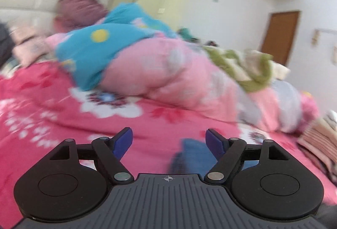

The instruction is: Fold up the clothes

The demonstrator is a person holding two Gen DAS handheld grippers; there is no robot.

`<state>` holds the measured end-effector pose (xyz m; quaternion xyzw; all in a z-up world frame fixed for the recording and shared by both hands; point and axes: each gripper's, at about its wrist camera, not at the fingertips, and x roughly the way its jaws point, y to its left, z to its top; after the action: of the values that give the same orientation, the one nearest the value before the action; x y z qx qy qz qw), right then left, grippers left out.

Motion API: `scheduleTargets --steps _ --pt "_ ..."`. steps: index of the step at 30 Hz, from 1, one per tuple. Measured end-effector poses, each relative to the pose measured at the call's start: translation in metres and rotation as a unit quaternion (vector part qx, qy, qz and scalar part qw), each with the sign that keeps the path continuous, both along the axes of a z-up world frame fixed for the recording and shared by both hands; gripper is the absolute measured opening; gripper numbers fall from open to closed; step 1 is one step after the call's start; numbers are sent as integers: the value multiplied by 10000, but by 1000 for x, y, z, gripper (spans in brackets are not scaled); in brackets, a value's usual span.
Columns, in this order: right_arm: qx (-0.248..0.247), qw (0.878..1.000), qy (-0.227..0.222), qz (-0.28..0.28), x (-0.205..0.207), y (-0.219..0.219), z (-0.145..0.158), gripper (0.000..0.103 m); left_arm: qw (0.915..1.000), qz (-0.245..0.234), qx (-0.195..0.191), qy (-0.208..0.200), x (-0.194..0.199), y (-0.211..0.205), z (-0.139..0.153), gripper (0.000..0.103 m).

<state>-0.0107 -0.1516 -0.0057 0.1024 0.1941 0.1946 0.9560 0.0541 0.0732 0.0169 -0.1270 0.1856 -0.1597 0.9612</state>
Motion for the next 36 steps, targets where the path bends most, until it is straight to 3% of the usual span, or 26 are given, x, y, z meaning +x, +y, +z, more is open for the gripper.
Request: scheduleTargets --steps 2,5,8,12,15,18,21,23,27,30,34,36 --pt "-60 9986 446 289 10 16 -20 32 9996 -279 91 -28 0 -19 4 77" --pt "153 9989 366 238 1 11 -24 32 9978 -630 194 -45 -1 -41 3 77" --pt "515 9987 -33 -7 -20 -20 -8 32 9959 -820 383 74 3 -61 -5 77" --pt "689 9935 -259 -870 -40 -72 -4 32 9948 -731 563 438 11 -71 -32 74" --pt "614 9923 146 -1065 -39 -88 -28 32 9925 -387 817 826 23 -67 -57 73" --pt "444 9912 798 -956 -29 -88 -62 31 9888 -293 268 1437 37 -51 -77 76" --pt "358 9934 623 -898 -33 -88 -61 32 9890 -268 261 1432 37 -49 -77 77" --pt "766 9918 597 -830 -31 -102 -48 32 9897 -257 410 1344 35 -52 -75 78" --pt "1386 9841 300 -1071 -14 -138 -24 32 9897 -228 289 1385 37 -47 -79 80" --pt "1338 9834 296 -1186 17 -147 -27 32 9898 -244 267 1380 38 -47 -80 80" --pt "861 9821 1306 -1053 64 -132 -74 32 9898 -292 229 1379 41 -45 -82 81" --pt "592 9853 1228 -1028 62 -128 -59 32 9897 -357 152 1377 41 -42 -83 81"
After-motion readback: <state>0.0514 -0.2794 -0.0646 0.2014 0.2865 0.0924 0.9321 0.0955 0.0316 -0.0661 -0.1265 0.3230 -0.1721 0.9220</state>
